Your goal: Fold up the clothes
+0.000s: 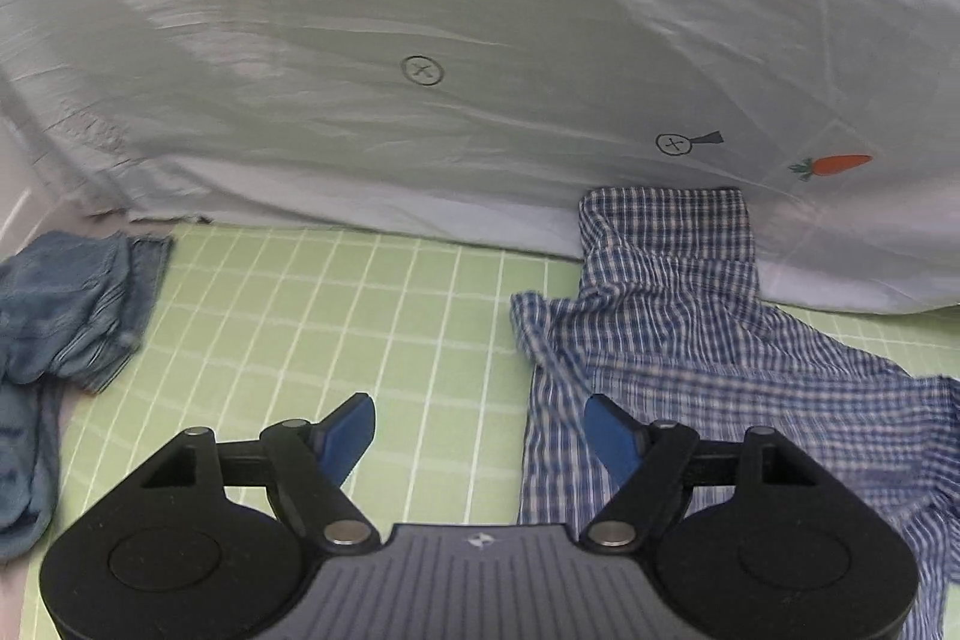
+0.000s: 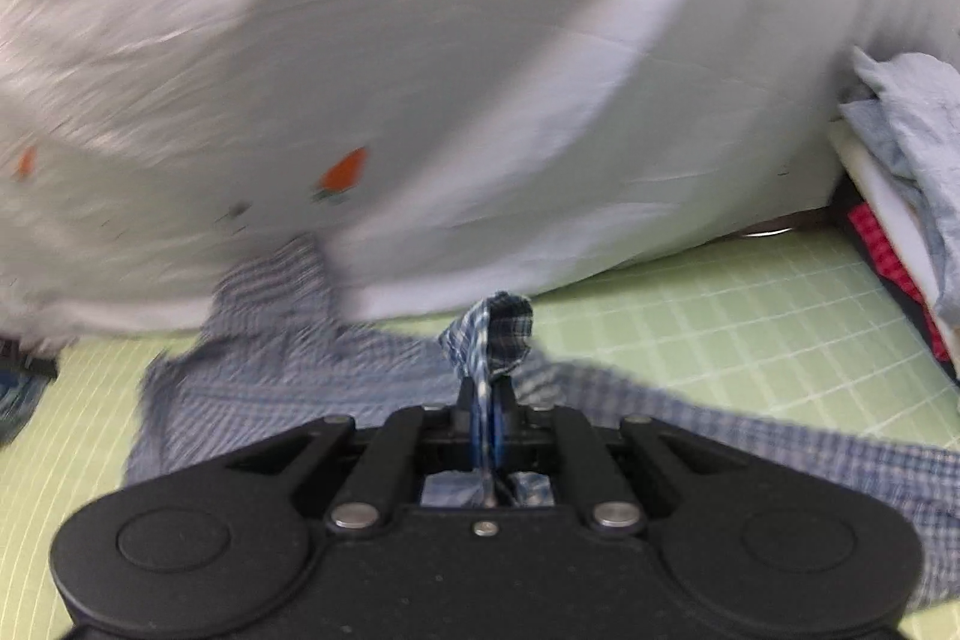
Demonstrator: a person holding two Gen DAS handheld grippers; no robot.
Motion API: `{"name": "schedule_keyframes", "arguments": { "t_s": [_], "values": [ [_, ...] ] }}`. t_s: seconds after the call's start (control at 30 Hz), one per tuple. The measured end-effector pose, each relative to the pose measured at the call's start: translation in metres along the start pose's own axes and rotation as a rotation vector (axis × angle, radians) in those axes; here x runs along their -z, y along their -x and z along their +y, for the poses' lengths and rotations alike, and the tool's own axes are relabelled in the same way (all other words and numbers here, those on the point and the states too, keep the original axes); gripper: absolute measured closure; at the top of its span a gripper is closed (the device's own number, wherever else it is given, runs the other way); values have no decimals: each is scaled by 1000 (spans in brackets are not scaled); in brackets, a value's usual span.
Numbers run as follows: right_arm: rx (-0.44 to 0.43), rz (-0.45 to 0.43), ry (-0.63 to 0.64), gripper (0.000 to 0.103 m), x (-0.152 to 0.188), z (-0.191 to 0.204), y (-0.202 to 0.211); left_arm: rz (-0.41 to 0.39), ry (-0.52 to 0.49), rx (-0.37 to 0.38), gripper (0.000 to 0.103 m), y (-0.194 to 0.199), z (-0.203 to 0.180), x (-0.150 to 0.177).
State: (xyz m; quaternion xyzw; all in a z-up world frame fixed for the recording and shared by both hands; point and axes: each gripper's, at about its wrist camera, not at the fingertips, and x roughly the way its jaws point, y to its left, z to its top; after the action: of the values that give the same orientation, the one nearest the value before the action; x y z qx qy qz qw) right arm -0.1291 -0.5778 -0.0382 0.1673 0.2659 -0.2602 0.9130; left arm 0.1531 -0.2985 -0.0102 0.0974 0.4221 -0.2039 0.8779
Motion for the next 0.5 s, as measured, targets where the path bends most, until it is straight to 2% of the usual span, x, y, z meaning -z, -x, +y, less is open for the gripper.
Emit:
{"name": "schedule_keyframes", "arguments": {
  "t_s": [0.3, 0.5],
  "values": [
    [-102, 90, 195, 99, 84, 78, 59, 21, 10, 2, 23, 70, 20, 73],
    [-162, 183, 184, 98, 144, 103, 80, 79, 27, -9, 23, 98, 26, 136]
  ]
}}
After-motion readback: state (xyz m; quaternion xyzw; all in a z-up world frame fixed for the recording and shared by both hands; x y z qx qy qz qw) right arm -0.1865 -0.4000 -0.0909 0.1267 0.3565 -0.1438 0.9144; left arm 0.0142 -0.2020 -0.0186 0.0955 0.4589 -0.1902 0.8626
